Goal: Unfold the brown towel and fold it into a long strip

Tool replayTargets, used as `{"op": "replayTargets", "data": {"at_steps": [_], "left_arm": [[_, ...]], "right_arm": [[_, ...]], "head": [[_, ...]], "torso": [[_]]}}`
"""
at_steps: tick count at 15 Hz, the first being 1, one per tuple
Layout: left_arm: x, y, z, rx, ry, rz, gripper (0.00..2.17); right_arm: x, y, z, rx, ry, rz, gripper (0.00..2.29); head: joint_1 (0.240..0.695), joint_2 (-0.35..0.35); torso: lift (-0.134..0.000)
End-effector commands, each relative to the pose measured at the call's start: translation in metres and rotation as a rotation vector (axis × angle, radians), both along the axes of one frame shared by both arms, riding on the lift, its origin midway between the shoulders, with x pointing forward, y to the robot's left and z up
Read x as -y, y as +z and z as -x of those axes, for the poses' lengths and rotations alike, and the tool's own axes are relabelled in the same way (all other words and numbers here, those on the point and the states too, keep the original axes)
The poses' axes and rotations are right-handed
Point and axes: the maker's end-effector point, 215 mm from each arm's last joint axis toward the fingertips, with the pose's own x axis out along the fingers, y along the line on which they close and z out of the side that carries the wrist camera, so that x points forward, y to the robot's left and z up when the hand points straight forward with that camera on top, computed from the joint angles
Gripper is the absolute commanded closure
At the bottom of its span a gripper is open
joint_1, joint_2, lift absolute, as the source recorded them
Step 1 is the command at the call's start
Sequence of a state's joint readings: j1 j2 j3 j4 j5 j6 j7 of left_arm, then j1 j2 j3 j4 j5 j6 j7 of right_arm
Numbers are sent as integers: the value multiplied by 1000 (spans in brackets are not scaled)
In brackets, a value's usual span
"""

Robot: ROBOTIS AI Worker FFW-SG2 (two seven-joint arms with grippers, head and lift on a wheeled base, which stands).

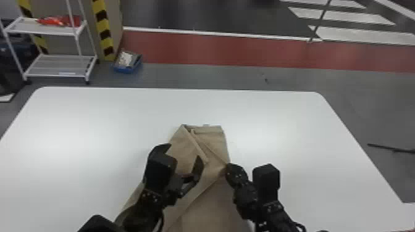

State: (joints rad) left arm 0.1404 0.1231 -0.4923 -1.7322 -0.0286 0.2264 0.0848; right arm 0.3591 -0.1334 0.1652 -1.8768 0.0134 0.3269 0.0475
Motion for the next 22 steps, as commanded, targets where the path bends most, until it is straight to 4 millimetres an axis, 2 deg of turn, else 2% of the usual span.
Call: {"op": "replayTargets", "data": {"at_steps": [1, 4, 7, 8, 9, 13, 14, 20, 21, 22], "left_arm": [[26, 0, -1, -4, -59, 6, 272], [47, 3, -3, -17, -148, 12, 272], [52, -7, -3, -57, -193, -3, 275], [52, -11, -5, -63, -196, -10, 363], [51, -19, -7, -78, -195, -22, 421], [43, -40, -10, -138, -186, -77, 421], [41, -43, -10, -146, -184, -87, 485], [32, -47, -14, -147, -169, -116, 549], [29, -48, -16, -153, -164, -117, 761], [30, -46, -17, -154, -164, -109, 819]], "right_arm": [[-3, 0, 2, 0, 5, -1, 1298], [-11, 1, 2, 1, 18, -4, 1298], [-14, -1, 1, -1, 21, -6, 1298], [-15, -1, 2, -2, 22, -7, 1298], [-15, -1, 2, -2, 22, -7, 1298], [-19, -4, 2, -5, 29, -10, 1298], [-19, -4, 1, -5, 29, -9, 1298], [-21, -5, -4, -7, 27, -20, 1298], [-20, -4, -4, -5, 28, -19, 1298], [-21, -4, -5, -5, 27, -20, 1298]], "head": [[695, -173], [695, -214], [695, -227], [695, -228], [695, -229], [695, -220], [695, -217], [695, -198], [695, -196], [695, -194]], "torso": [[-114], [-114], [-114], [-114], [-114], [-114], [-114], [-114], [-114], [-114]]}}
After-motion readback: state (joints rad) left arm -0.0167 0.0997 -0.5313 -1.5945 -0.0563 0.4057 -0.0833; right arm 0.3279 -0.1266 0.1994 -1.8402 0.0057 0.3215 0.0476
